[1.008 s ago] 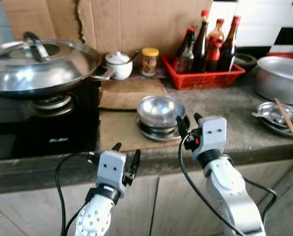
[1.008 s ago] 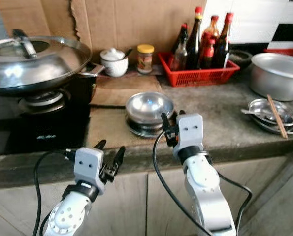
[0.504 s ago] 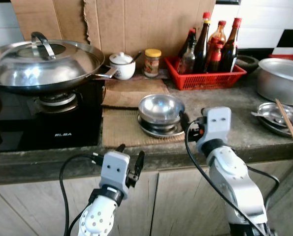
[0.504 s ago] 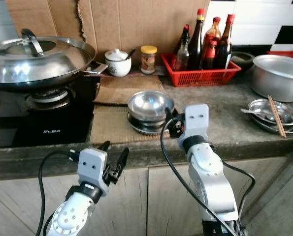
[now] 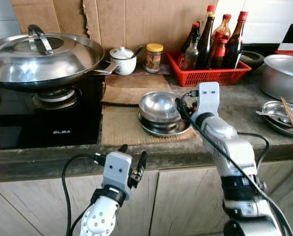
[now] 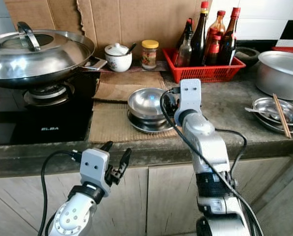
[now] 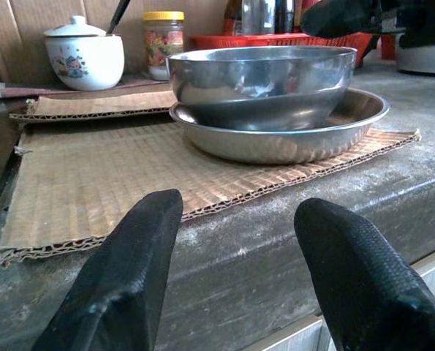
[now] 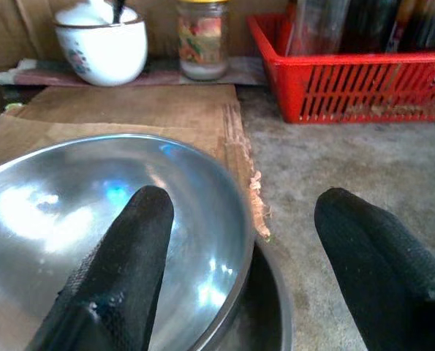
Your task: Kitchen organization
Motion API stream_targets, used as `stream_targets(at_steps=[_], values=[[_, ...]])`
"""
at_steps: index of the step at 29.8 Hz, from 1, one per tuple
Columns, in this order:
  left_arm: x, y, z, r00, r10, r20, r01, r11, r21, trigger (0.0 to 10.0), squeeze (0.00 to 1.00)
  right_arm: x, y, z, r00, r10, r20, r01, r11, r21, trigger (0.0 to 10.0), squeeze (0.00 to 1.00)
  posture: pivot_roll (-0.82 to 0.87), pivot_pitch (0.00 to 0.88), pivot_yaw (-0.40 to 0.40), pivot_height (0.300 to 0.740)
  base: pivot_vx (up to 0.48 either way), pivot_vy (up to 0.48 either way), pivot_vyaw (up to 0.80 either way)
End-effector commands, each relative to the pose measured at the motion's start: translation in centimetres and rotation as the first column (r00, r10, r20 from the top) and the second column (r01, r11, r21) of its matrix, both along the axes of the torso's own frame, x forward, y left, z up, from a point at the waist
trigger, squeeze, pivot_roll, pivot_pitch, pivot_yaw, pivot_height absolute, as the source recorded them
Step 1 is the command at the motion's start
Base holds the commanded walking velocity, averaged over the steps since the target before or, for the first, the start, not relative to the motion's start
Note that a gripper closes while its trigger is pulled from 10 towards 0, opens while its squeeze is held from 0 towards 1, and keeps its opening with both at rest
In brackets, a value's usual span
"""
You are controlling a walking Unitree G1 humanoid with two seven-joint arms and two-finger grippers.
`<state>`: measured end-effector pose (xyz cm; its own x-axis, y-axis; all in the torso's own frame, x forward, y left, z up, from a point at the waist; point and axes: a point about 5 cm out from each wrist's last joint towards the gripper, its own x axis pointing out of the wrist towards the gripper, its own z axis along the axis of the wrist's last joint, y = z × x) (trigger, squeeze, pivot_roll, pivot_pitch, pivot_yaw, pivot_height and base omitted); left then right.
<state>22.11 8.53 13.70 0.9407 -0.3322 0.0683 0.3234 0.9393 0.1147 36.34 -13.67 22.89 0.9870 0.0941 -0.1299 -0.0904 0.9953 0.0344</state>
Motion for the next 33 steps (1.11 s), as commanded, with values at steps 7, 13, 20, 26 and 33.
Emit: stream_targets(at_steps=[7, 13, 20, 26, 33], values=[[0.0, -0.2, 0.4, 1.000, 0.006, 0.022, -0.006, 1.000, 0.000, 10.0, 0.00, 1.1, -0.6, 0.1, 0.988, -0.019, -0.156, 0.027, 0.999, 0.044, 10.0, 0.00, 0.06, 0.000, -0.090, 0.740, 0.000, 0.000, 0.00], [-0.5, -0.7, 0.2, 1.000, -0.007, 0.011, 0.007, 1.000, -0.007, 10.0, 0.00, 1.7, -0.2, 0.7, 0.977, 0.009, -0.214, 0.004, 0.998, 0.057, 10.0, 0.00, 0.06, 0.000, -0.095, 0.740, 0.000, 0.000, 0.00], [-0.3, -0.6, 0.2, 1.000, 0.004, 0.010, -0.004, 1.000, -0.008, 10.0, 0.00, 1.9, 0.8, 0.9, 0.965, 0.059, -0.255, -0.039, 0.996, 0.081, 10.0, 0.00, 0.06, 0.000, -0.099, 0.740, 0.000, 0.000, 0.00], [-0.3, -0.5, 0.2, 1.000, 0.009, 0.010, -0.009, 1.000, -0.004, 10.0, 0.00, 1.8, 1.5, 0.7, 0.951, 0.095, -0.295, -0.065, 0.992, 0.111, 10.0, 0.00, 0.06, 0.000, -0.099, 0.740, 0.000, 0.000, 0.00], [-0.3, -0.6, 0.3, 1.000, 0.004, 0.013, -0.004, 1.000, -0.009, 10.0, 0.00, 1.7, 2.2, 0.0, 0.931, 0.122, -0.343, -0.087, 0.989, 0.116, 0.0, 0.00, 0.05, 0.004, -0.097, 0.740, 0.000, 0.000, 0.00]])
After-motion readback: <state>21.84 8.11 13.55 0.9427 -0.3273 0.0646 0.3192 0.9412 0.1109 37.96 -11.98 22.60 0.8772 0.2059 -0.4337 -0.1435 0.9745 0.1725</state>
